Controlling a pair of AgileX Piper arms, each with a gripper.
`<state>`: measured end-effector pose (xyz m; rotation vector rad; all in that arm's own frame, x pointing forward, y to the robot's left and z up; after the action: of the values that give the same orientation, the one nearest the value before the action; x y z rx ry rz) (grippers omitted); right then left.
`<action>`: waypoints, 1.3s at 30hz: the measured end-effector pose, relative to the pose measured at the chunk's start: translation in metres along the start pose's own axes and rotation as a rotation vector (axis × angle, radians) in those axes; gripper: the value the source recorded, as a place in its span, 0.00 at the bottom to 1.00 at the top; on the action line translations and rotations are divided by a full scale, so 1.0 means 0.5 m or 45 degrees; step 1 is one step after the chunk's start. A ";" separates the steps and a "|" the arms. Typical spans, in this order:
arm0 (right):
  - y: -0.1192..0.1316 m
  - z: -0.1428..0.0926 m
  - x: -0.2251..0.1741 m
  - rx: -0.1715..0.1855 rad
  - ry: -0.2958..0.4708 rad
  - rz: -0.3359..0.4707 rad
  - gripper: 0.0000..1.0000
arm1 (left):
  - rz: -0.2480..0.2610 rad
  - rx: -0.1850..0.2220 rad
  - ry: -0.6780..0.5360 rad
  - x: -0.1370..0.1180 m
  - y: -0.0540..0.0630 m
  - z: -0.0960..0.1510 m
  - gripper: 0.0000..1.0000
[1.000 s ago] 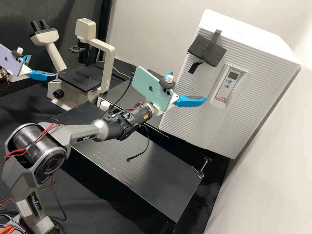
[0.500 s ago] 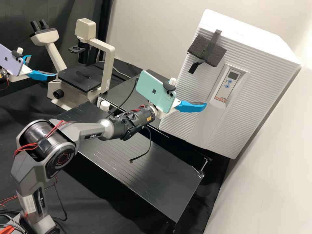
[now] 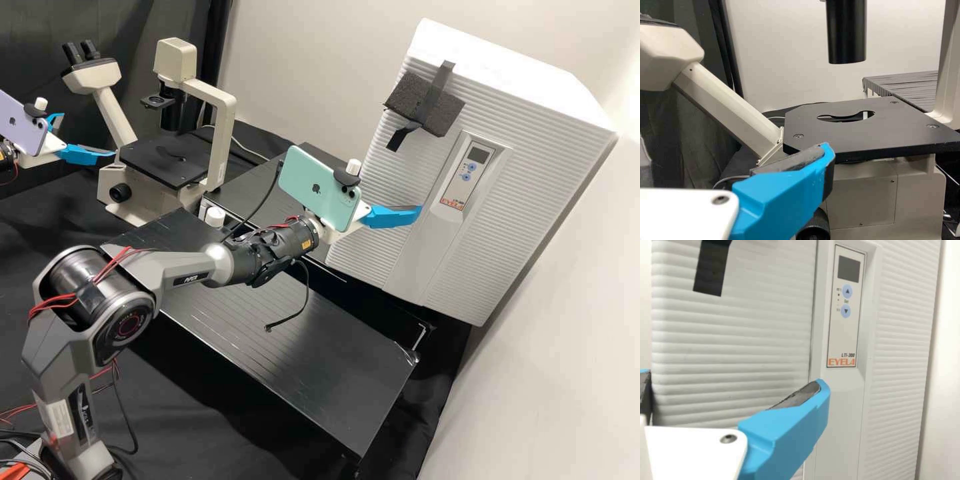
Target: Open the incubator door.
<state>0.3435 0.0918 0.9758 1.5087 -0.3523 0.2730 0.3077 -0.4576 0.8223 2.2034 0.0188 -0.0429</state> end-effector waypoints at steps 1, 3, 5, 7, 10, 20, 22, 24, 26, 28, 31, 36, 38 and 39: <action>0.000 0.000 0.000 0.000 -0.001 -0.002 0.00 | 0.000 0.000 0.000 0.000 0.000 0.000 1.00; 0.000 0.000 0.000 0.000 -0.001 -0.002 0.00 | 0.000 0.000 0.000 0.000 0.000 0.000 1.00; -0.001 0.001 0.000 -0.002 -0.004 -0.008 0.00 | 0.000 0.000 0.000 0.000 0.000 0.000 1.00; -0.001 0.001 0.000 -0.009 -0.006 -0.010 0.00 | 0.000 0.000 0.000 0.000 0.000 0.000 1.00; -0.001 0.001 0.000 -0.032 -0.006 -0.010 0.00 | 0.000 0.000 0.000 0.000 0.000 0.000 1.00; -0.006 -0.003 -0.001 -0.037 -0.007 -0.032 0.00 | 0.000 0.000 0.000 0.000 0.000 0.000 1.00; -0.005 -0.004 -0.002 -0.039 -0.007 -0.035 0.00 | 0.000 0.000 0.000 0.000 0.000 0.000 1.00; -0.005 -0.005 -0.003 -0.039 -0.010 -0.042 0.00 | 0.000 0.000 0.000 0.000 0.000 0.000 1.00; -0.004 -0.006 -0.004 -0.038 -0.011 -0.045 0.00 | 0.000 0.000 0.000 0.000 0.000 0.000 1.00; -0.003 -0.006 -0.004 -0.038 -0.011 -0.046 0.00 | 0.000 0.000 0.000 0.000 0.000 0.000 1.00; 0.000 -0.008 -0.007 -0.031 -0.011 -0.051 0.00 | 0.000 0.000 0.000 0.000 0.000 0.000 1.00; 0.013 -0.002 -0.009 -0.010 -0.018 -0.072 0.00 | 0.000 0.000 0.000 0.000 0.000 0.000 1.00; 0.015 0.002 -0.009 0.000 -0.013 -0.077 0.00 | 0.000 0.000 0.000 0.000 0.000 0.000 1.00; 0.016 0.004 -0.010 -0.003 -0.008 -0.080 0.00 | 0.000 0.000 0.000 0.000 0.000 0.000 1.00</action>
<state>0.3357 0.0905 0.9815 1.5155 -0.3100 0.2182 0.3077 -0.4576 0.8223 2.2034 0.0188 -0.0429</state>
